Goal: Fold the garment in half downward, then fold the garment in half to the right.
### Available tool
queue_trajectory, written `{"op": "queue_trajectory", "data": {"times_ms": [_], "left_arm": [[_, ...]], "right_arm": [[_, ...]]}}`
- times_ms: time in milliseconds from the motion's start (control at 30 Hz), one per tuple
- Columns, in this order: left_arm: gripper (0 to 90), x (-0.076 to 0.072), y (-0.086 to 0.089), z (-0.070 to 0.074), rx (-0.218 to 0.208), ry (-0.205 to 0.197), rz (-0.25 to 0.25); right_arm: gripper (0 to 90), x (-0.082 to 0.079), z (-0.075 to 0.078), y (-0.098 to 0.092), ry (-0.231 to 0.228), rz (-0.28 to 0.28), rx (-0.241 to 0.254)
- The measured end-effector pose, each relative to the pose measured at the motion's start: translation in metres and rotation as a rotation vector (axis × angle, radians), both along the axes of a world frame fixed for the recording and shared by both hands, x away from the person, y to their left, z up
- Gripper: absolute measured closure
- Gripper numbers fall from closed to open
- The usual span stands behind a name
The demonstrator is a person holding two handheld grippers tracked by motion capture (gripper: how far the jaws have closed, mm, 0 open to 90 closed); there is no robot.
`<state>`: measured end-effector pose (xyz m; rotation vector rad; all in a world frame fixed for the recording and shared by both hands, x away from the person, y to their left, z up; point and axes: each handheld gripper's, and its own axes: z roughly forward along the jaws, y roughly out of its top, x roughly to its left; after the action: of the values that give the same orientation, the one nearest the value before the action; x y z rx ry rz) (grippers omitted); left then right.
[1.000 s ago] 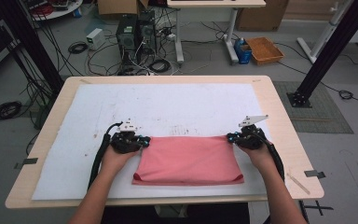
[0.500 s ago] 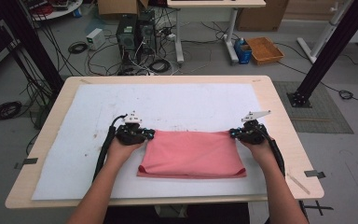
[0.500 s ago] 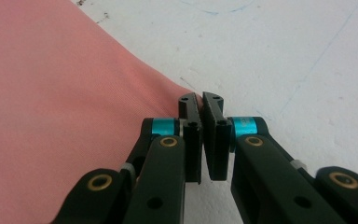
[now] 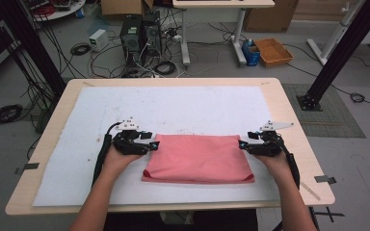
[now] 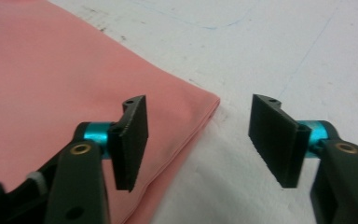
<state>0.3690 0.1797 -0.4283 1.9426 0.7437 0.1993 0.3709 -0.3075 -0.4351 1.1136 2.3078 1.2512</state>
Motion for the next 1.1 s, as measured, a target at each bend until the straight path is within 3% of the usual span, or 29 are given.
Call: {"op": "queue_trajectory", "data": {"times_ms": [133, 200, 300, 500, 700, 1100], "left_arm": [[40.1, -0.014, 0.008, 0.007, -0.036, -0.023, -0.026], [35.5, -0.017, 0.009, 0.008, -0.042, -0.027, -0.024], [29.3, -0.021, 0.017, 0.006, -0.079, -0.010, 0.000], [16.9, -0.021, 0.023, 0.007, -0.077, -0.013, 0.054], [16.7, -0.019, 0.022, 0.007, -0.074, -0.014, 0.047], [16.8, -0.015, 0.024, 0.006, -0.088, -0.002, 0.085]], "right_arm": [[28.0, -0.008, 0.001, -0.002, -0.004, 0.017, 0.026], [23.8, -0.011, 0.002, -0.002, -0.010, 0.024, 0.047], [21.1, -0.011, 0.002, 0.000, 0.000, 0.029, 0.039], [20.8, -0.010, 0.000, 0.002, -0.003, 0.029, 0.056], [20.7, -0.008, 0.000, 0.003, 0.002, 0.015, 0.051], [20.7, -0.012, 0.005, 0.004, -0.022, 0.032, 0.041]]}}
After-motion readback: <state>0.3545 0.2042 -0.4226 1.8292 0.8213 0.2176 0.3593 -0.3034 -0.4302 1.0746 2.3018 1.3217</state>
